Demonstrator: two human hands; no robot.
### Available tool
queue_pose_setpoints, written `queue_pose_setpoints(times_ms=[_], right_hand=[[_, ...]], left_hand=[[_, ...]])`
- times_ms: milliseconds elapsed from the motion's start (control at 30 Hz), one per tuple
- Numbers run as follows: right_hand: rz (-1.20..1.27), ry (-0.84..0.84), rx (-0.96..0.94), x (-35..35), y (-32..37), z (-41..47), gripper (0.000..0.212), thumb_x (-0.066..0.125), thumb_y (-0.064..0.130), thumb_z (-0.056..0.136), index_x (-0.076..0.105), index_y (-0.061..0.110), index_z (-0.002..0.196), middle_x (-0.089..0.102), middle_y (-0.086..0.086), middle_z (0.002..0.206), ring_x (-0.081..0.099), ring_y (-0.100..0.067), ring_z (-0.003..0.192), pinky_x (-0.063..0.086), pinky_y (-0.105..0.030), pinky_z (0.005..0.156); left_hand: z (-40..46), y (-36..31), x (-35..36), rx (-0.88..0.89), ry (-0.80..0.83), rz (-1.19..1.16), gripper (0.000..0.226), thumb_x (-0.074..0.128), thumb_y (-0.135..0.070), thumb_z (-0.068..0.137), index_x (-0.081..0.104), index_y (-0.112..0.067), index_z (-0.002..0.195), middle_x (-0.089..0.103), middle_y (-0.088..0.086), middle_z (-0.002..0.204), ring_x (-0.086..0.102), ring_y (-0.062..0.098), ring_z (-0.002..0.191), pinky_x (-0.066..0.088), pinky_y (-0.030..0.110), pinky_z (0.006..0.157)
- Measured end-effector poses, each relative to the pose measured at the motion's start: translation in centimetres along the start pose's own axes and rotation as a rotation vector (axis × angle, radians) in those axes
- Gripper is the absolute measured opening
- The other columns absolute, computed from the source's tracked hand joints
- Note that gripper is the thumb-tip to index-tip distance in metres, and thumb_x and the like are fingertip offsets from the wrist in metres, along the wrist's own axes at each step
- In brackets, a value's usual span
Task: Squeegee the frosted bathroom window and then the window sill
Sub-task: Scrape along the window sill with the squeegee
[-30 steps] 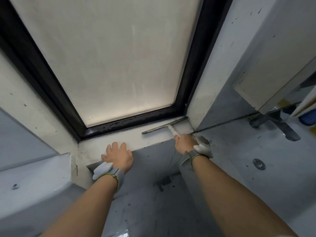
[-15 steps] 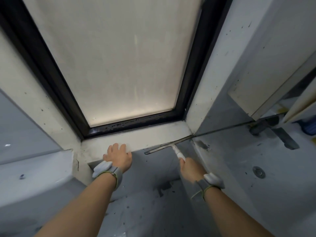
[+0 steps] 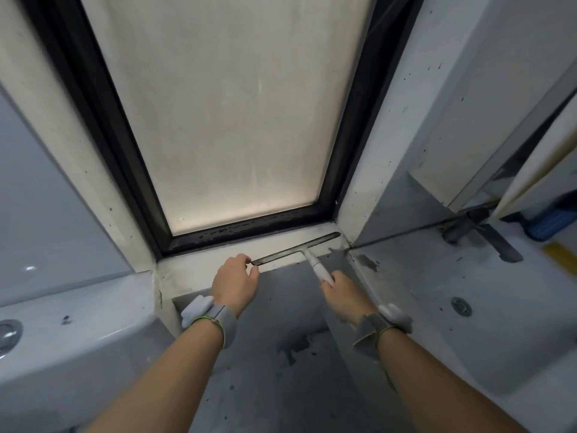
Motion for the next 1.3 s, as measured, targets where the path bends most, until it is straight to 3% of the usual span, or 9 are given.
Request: queue_pose_setpoints(times_ms=[100, 233, 433, 633, 800, 967, 1133, 1300], right_hand=[[0.067, -0.042, 0.023, -1.0, -2.2, -1.2, 0.019, 0.047, 0.036, 0.099, 0.051, 0.018, 0.105, 0.062, -0.006, 0.094, 0.063, -0.027, 0.077, 0.054, -0.039, 0.067], [0.134, -0.103, 0.067, -2.7, -6.6, -3.0, 0.015, 0.053, 0.031, 0.098, 0.055, 0.017, 0.103, 0.065, -0.011, 0.098, 0.066, -0.034, 0.085, 0.058, -0.042, 0.069], [0.136, -0.127, 0.105, -5.4, -10.5, -2.6, 0.019, 0.05, 0.033, 0.098, 0.057, 0.015, 0.099, 0.065, -0.006, 0.085, 0.065, -0.024, 0.062, 0.049, -0.029, 0.046], [0.019, -0.048, 0.006, -6.5, -9.2, 1.6, 0.028, 0.041, 0.029, 0.101, 0.057, 0.005, 0.097, 0.068, -0.022, 0.103, 0.068, -0.038, 0.088, 0.058, -0.046, 0.078], [-0.087, -0.037, 0.02, -5.9, -9.6, 2.3, 0.031, 0.046, 0.028, 0.102, 0.063, 0.002, 0.1, 0.069, -0.02, 0.108, 0.066, -0.036, 0.091, 0.042, -0.033, 0.066], [-0.043, -0.027, 0.069, -2.5, -11.6, -2.2, 0.03, 0.044, 0.028, 0.103, 0.061, 0.003, 0.102, 0.069, -0.018, 0.109, 0.066, -0.036, 0.096, 0.042, -0.031, 0.067], [-0.012, -0.024, 0.12, -1.5, -10.9, -5.3, 0.034, 0.045, 0.026, 0.103, 0.061, -0.001, 0.115, 0.066, -0.019, 0.118, 0.064, -0.035, 0.107, 0.046, -0.033, 0.077], [0.058, 0.018, 0.069, -0.6, -9.2, -7.4, 0.038, 0.039, 0.029, 0.105, 0.06, -0.002, 0.109, 0.066, -0.024, 0.115, 0.063, -0.038, 0.104, 0.045, -0.034, 0.076]], left_hand=[[-0.4, -1.3, 1.2, 0.003, 0.017, -0.075, 0.032, 0.05, -0.034, 0.098, 0.06, -0.017, 0.122, 0.065, 0.004, 0.118, 0.06, 0.026, 0.109, 0.047, 0.035, 0.09], [-1.9, -4.4, 4.3, -0.012, 0.086, -0.268, 0.028, 0.055, -0.033, 0.096, 0.062, -0.015, 0.116, 0.068, 0.003, 0.11, 0.061, 0.025, 0.106, 0.042, 0.028, 0.082], [-3.8, -8.2, 8.3, -0.057, 0.205, -0.451, 0.041, 0.054, -0.032, 0.098, 0.052, -0.016, 0.136, 0.065, 0.007, 0.121, 0.064, 0.028, 0.108, 0.052, 0.045, 0.097], [-4.1, -9.6, 9.4, -0.101, 0.12, -0.346, 0.037, 0.053, -0.033, 0.098, 0.056, -0.018, 0.132, 0.065, 0.006, 0.12, 0.063, 0.026, 0.102, 0.05, 0.034, 0.091], [-5.0, -8.9, 10.0, -0.078, 0.104, -0.234, 0.036, 0.05, -0.037, 0.099, 0.057, -0.019, 0.129, 0.066, 0.003, 0.12, 0.059, 0.02, 0.093, 0.045, 0.03, 0.079], [-6.6, -9.4, 11.1, -0.058, 0.129, -0.202, 0.034, 0.049, -0.036, 0.1, 0.058, -0.019, 0.128, 0.066, 0.001, 0.11, 0.058, 0.013, 0.08, 0.044, 0.029, 0.073], [-7.9, -11.3, 11.8, 0.014, 0.172, -0.197, 0.038, 0.049, -0.034, 0.101, 0.056, -0.015, 0.133, 0.065, 0.006, 0.124, 0.062, 0.026, 0.104, 0.049, 0.034, 0.086], [-8.4, -12.3, 11.8, 0.081, 0.163, -0.193, 0.037, 0.051, -0.031, 0.1, 0.058, -0.013, 0.131, 0.067, 0.008, 0.12, 0.062, 0.025, 0.098, 0.048, 0.032, 0.082]])
Point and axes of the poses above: each hand's wrist, its own z-axis towards the middle knuckle, its own x-axis out of the palm, y = z × x, the point moved 4 cm from there along z, towards the middle knuckle
